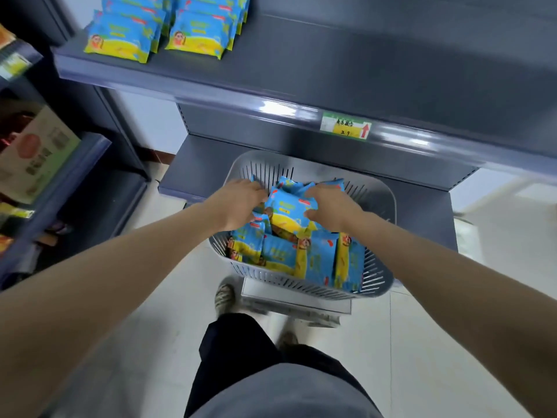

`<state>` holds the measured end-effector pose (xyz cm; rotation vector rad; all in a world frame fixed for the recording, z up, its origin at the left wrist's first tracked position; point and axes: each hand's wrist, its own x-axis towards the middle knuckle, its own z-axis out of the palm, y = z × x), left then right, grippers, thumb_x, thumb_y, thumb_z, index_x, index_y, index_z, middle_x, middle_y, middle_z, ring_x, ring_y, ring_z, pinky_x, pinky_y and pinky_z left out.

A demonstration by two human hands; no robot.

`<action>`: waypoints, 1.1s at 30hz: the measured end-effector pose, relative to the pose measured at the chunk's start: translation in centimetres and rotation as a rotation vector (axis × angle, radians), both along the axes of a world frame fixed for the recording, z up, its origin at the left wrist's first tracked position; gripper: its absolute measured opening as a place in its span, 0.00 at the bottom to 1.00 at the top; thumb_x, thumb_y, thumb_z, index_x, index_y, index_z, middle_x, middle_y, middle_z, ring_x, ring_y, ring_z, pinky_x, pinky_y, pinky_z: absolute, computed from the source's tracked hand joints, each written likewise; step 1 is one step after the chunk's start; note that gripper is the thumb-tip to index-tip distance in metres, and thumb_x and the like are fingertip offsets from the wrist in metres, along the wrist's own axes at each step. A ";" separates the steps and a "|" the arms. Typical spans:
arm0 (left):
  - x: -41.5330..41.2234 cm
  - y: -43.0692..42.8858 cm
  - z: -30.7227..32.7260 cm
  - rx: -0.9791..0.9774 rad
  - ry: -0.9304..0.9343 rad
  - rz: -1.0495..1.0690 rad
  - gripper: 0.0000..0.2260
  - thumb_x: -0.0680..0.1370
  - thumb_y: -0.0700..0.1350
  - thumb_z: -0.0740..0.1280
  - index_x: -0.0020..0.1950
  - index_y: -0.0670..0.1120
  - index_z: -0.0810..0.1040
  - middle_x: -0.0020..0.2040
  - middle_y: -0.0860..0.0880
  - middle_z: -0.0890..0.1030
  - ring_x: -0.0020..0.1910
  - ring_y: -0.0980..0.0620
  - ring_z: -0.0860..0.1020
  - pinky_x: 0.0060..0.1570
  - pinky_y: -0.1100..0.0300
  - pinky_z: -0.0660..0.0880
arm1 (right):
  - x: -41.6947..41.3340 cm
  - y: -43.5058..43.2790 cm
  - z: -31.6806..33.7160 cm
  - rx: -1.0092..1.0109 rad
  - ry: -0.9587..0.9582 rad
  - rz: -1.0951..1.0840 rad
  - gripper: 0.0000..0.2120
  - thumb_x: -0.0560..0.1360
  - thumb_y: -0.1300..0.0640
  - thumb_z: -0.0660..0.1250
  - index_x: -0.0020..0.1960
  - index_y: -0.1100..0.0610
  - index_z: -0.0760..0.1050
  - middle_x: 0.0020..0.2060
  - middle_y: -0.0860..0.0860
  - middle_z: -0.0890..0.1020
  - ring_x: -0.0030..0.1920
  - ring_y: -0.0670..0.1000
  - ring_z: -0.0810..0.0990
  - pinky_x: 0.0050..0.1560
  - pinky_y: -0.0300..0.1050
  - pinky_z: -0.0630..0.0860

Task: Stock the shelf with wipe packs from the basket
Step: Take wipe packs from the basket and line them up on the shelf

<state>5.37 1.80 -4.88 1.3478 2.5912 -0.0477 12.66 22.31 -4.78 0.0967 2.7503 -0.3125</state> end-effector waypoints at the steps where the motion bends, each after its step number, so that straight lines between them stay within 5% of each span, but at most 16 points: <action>1: 0.0 -0.2 -0.8 -0.059 0.028 -0.018 0.19 0.75 0.47 0.67 0.64 0.45 0.71 0.59 0.45 0.74 0.59 0.45 0.71 0.59 0.53 0.64 | -0.3 0.0 -1.0 -0.002 -0.026 -0.015 0.23 0.77 0.52 0.64 0.69 0.57 0.65 0.66 0.58 0.70 0.65 0.60 0.69 0.61 0.55 0.70; 7: -0.2 -0.5 -3.7 -0.203 0.050 -0.012 0.21 0.74 0.45 0.68 0.66 0.46 0.69 0.59 0.46 0.74 0.59 0.45 0.72 0.60 0.54 0.65 | -2.0 0.0 -4.7 -0.017 -0.129 -0.120 0.33 0.74 0.48 0.66 0.74 0.57 0.58 0.71 0.58 0.64 0.68 0.62 0.65 0.64 0.56 0.68; 13: -0.1 -0.5 -6.2 -0.284 -0.054 0.047 0.25 0.75 0.40 0.65 0.71 0.48 0.64 0.63 0.46 0.72 0.62 0.46 0.71 0.63 0.53 0.66 | -2.9 -1.1 -5.9 -0.053 -0.127 -0.189 0.24 0.75 0.54 0.67 0.66 0.64 0.67 0.65 0.61 0.71 0.63 0.61 0.71 0.59 0.53 0.72; 16: -0.5 -0.5 -6.9 -0.330 -0.119 0.089 0.25 0.75 0.38 0.66 0.71 0.47 0.65 0.64 0.47 0.72 0.63 0.46 0.71 0.63 0.51 0.69 | -3.1 -1.3 -5.5 -0.267 -0.100 -0.291 0.09 0.74 0.62 0.64 0.54 0.60 0.71 0.49 0.57 0.77 0.51 0.59 0.75 0.43 0.50 0.75; 17: -0.7 -0.3 -7.0 -0.349 -0.126 0.091 0.24 0.75 0.37 0.65 0.70 0.46 0.65 0.64 0.47 0.72 0.62 0.46 0.71 0.62 0.51 0.69 | -3.1 -1.3 -5.2 -0.313 -0.069 -0.318 0.04 0.73 0.64 0.62 0.47 0.58 0.69 0.40 0.53 0.74 0.44 0.57 0.73 0.33 0.46 0.70; 19: -1.1 0.2 -7.2 -0.381 -0.125 0.088 0.23 0.75 0.35 0.64 0.69 0.46 0.67 0.63 0.46 0.73 0.61 0.45 0.72 0.61 0.51 0.71 | -3.1 -1.1 -4.2 -0.342 -0.008 -0.330 0.06 0.72 0.65 0.62 0.44 0.59 0.65 0.31 0.51 0.67 0.38 0.55 0.69 0.30 0.43 0.62; 23: -1.6 0.9 -7.4 -0.389 -0.202 0.117 0.20 0.75 0.34 0.64 0.65 0.46 0.70 0.59 0.46 0.77 0.56 0.46 0.76 0.55 0.54 0.75 | -3.3 -0.4 -1.6 -0.286 0.148 -0.294 0.07 0.71 0.64 0.64 0.44 0.59 0.65 0.34 0.54 0.69 0.37 0.55 0.69 0.34 0.45 0.62; 26: -2.0 1.1 -7.5 -0.348 -0.258 0.081 0.05 0.76 0.41 0.67 0.47 0.44 0.71 0.47 0.46 0.77 0.46 0.46 0.76 0.47 0.53 0.74 | -3.3 -0.2 0.3 -0.293 0.197 -0.274 0.08 0.70 0.63 0.66 0.43 0.58 0.66 0.37 0.55 0.73 0.38 0.55 0.70 0.34 0.45 0.62; 28: -2.4 1.1 -7.1 -0.294 -0.317 0.081 0.10 0.74 0.45 0.69 0.41 0.46 0.68 0.41 0.48 0.73 0.40 0.47 0.72 0.39 0.55 0.69 | -3.4 -0.2 1.5 -0.310 0.216 -0.268 0.08 0.70 0.62 0.66 0.45 0.58 0.67 0.38 0.56 0.74 0.37 0.56 0.72 0.33 0.45 0.63; 33: -2.8 1.6 -5.3 -0.069 -0.446 0.103 0.06 0.72 0.40 0.67 0.47 0.45 0.73 0.42 0.50 0.72 0.45 0.45 0.75 0.41 0.57 0.67 | -4.2 0.0 5.1 -0.318 0.319 -0.297 0.07 0.68 0.62 0.66 0.45 0.58 0.70 0.40 0.56 0.76 0.39 0.57 0.75 0.36 0.48 0.70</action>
